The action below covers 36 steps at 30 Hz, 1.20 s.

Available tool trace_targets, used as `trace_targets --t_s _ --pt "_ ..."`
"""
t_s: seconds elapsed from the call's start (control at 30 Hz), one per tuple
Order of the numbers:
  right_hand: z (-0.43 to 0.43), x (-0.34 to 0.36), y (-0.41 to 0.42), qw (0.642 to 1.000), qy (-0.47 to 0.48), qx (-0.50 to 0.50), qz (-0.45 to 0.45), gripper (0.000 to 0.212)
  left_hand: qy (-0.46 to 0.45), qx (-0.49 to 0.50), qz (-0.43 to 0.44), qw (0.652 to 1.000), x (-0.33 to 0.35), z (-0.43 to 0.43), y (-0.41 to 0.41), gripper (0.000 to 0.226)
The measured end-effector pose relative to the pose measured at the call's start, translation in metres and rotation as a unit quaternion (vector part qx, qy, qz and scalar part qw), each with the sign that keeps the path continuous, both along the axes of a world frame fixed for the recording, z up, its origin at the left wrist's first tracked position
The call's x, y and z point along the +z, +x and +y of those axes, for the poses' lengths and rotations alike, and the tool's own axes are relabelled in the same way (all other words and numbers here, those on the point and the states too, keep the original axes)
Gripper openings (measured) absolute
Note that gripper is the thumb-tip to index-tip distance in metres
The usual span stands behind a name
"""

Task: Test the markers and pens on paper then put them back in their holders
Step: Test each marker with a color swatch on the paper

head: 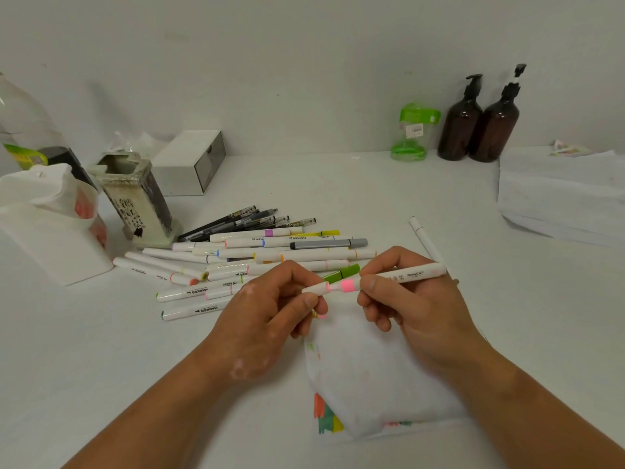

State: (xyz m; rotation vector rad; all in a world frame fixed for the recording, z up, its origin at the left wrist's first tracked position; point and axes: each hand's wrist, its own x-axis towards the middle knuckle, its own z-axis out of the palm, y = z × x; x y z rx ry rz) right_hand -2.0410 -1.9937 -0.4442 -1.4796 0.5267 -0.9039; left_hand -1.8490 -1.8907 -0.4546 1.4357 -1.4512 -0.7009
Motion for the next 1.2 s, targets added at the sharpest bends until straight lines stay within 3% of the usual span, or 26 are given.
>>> trace_targets --t_s 0.17,0.43,0.73,0.83,0.93,1.07,1.13,1.2 --pt "0.002 0.001 0.002 1.0 -0.003 0.013 0.015 0.007 -0.013 0.009 0.001 1.0 -0.001 0.0 -0.001 0.015" --pt "0.005 0.005 0.005 0.995 0.087 0.031 -0.036 0.009 -0.041 -0.028 0.158 0.986 0.0 -0.003 -0.008 0.012" --pt "0.0 0.007 0.0 1.0 -0.017 0.024 0.002 0.003 -0.01 -0.032 0.23 0.973 0.004 -0.007 -0.007 0.013" --pt "-0.008 0.014 -0.015 0.998 0.002 0.056 0.002 0.02 -0.017 -0.004 0.194 0.981 0.007 -0.008 0.0 0.016" --pt "-0.012 0.023 -0.021 0.987 -0.058 0.057 0.135 0.011 -0.007 0.026 0.142 0.99 0.006 -0.006 0.009 0.019" --pt "0.0 0.026 -0.014 0.909 -0.213 0.05 0.355 0.01 0.009 0.028 0.124 0.992 0.003 -0.005 0.006 0.019" --pt "0.006 0.027 -0.016 0.877 -0.256 0.048 0.404 0.009 0.015 0.025 0.125 0.992 0.001 -0.005 0.005 0.023" --pt "-0.001 0.031 -0.026 0.868 -0.286 -0.019 0.405 0.006 0.01 0.024 0.129 0.991 0.001 -0.005 0.006 0.029"
